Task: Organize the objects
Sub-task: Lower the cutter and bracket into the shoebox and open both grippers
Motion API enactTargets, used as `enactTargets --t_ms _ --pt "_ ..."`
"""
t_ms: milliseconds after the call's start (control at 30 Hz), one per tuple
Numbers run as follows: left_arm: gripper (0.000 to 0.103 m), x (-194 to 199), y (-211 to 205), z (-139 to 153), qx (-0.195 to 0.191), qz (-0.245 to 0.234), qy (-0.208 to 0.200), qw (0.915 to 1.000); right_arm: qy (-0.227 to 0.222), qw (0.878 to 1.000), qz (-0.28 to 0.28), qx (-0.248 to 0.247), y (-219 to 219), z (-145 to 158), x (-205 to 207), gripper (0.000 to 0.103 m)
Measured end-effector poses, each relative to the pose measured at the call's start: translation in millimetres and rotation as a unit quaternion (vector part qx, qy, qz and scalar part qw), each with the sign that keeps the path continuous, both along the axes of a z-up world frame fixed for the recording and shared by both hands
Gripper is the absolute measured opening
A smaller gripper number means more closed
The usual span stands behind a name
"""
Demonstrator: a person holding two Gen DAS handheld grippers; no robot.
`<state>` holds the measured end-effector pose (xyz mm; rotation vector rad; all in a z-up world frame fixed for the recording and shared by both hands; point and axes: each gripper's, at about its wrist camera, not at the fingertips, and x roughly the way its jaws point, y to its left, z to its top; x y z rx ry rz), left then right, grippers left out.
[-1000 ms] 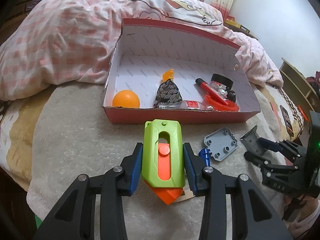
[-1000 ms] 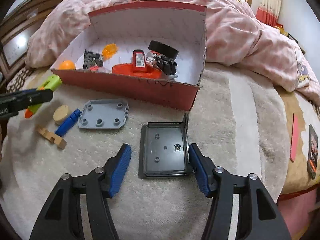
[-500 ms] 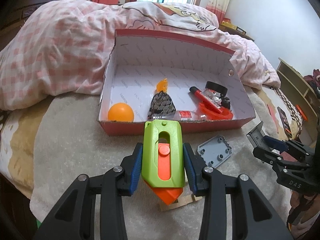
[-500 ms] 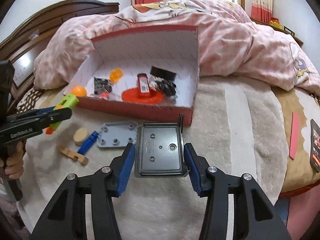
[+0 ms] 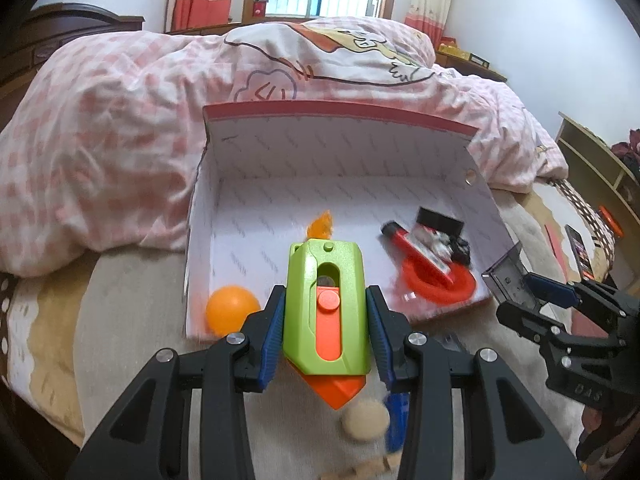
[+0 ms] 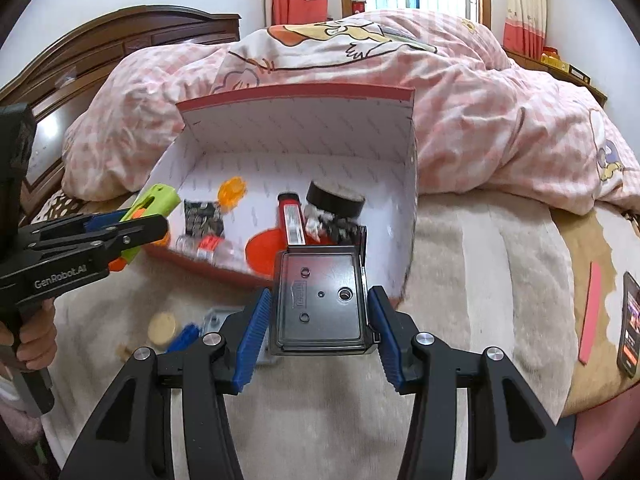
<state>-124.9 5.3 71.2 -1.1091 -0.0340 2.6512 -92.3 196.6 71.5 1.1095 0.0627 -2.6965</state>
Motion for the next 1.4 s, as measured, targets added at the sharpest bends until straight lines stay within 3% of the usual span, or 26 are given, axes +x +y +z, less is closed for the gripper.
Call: enactTargets --t_ms 733,867,1100,1400 --pt "0.038 -77.7 12.7 -17.1 -0.058 0.038 -0.015 0.9975 0.02 0.999 -0.022 0.018 -17.5 -5.9 -73.9 0.051" --pt "0.039 -80.9 10.1 -18.6 -0.05 0.045 -0.011 0.9977 0.019 0.999 -0.027 0.017 -15.6 -8.8 -78.1 0.051" --pt "0.05 -83.2 10.1 -19.9 -0.053 0.051 -0.007 0.9973 0.019 0.999 -0.028 0.017 -15.8 -10.1 -81.9 0.051" --pt "0.053 -84.9 9.4 -20.2 -0.053 0.053 -0.007 0.9972 0.021 0.999 -0.029 0.02 -17.0 -11.2 -84.4 0.051"
